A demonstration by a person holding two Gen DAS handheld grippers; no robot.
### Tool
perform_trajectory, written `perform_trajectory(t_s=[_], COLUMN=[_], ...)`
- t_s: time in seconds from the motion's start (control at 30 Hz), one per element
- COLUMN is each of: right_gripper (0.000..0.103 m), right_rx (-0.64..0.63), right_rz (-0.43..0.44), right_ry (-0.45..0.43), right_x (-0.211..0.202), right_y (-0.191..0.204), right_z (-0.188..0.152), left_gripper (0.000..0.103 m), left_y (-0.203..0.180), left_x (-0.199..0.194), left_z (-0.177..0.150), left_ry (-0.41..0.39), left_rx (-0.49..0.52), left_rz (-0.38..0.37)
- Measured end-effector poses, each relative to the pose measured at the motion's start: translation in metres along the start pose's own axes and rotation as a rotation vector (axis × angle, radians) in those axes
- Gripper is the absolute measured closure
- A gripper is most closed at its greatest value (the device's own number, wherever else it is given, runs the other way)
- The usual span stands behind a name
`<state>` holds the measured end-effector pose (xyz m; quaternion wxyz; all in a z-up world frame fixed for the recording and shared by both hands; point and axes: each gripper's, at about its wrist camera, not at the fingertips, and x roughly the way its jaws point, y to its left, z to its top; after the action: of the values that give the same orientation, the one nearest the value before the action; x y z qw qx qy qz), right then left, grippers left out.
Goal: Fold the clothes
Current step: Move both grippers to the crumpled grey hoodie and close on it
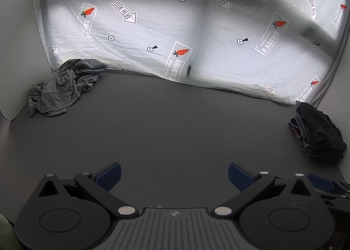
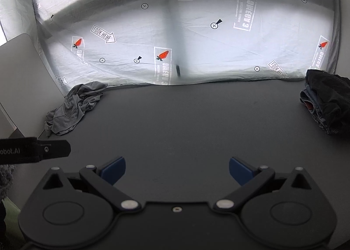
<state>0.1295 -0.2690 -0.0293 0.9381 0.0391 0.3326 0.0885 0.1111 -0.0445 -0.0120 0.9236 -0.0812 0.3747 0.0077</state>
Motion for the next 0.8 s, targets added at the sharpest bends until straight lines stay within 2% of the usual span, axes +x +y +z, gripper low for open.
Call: perform_trajectory(t_s=[0.17,0.37,0.47,0.57,0.73,0.8], right_gripper=[0.001,0.003,0.006,0.009,0.009,0.014], right_rx=[-0.120,-0.090,-0.072,-0.077,-0.082,-0.112], right_rz=[0.071,0.209,0.270,0.291,0.316,0.307], right_ry=[0.018,0.120,0.160,0.174,0.190,0.202], right_x=[0.052,0.109,0.140,0.169,0.228,0.256], right_y=[0.004,0.015,0.036,0.064,0.115,0.138], right_z=[0.022,0.043,0.054,0.068,0.096,0.105], left_gripper=[0.000,0.000,0.000,0.000,0.001,0.001], left_y=[0.017,0.070,0.101,0.134,0.203,0.231], left_x=[0.031,0.056,0.070,0.091,0.144,0.166], left_z=[0.018,0.028,0.039,0.056,0.087,0.096], left_ry=[0.068,0.136,0.125,0.107,0.097,0.096], left_rx=[-0.149,-0.427,-0.434,-0.417,-0.436,-0.442], left_rz=[0.059,0.054,0.111,0.163,0.163,0.176])
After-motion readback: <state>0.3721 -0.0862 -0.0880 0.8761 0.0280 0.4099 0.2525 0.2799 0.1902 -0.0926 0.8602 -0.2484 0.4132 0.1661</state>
